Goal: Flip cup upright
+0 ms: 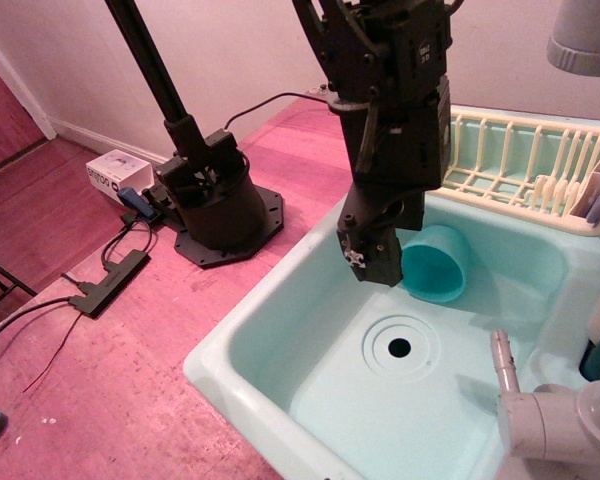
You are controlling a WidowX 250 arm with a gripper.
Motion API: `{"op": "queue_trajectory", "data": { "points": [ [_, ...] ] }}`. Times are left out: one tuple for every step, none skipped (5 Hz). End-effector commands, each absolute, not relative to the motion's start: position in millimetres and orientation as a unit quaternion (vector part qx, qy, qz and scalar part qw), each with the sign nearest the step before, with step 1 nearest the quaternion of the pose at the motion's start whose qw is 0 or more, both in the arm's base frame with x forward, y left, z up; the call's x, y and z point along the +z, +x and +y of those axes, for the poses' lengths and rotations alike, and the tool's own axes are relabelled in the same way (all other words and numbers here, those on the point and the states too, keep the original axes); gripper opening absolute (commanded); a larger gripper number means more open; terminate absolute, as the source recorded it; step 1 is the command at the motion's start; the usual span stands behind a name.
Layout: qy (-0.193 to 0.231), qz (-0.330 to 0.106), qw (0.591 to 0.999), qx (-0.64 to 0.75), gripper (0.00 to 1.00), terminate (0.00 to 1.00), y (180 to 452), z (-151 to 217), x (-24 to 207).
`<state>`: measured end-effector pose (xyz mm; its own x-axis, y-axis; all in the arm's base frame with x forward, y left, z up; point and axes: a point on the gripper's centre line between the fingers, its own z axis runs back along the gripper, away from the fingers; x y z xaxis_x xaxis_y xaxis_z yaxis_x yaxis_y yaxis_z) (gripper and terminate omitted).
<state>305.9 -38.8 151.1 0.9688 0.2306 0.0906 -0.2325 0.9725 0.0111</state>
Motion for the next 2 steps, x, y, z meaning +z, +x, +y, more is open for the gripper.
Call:
{"op": "queue_trajectory", "data": {
  "points": [
    [0.021,-0.05,0.994,0.091,1.0,0.0,303,-32,155],
    [0.052,-0.038,0.995,0.083,1.0,0.0,298,-25,135]
  ]
}}
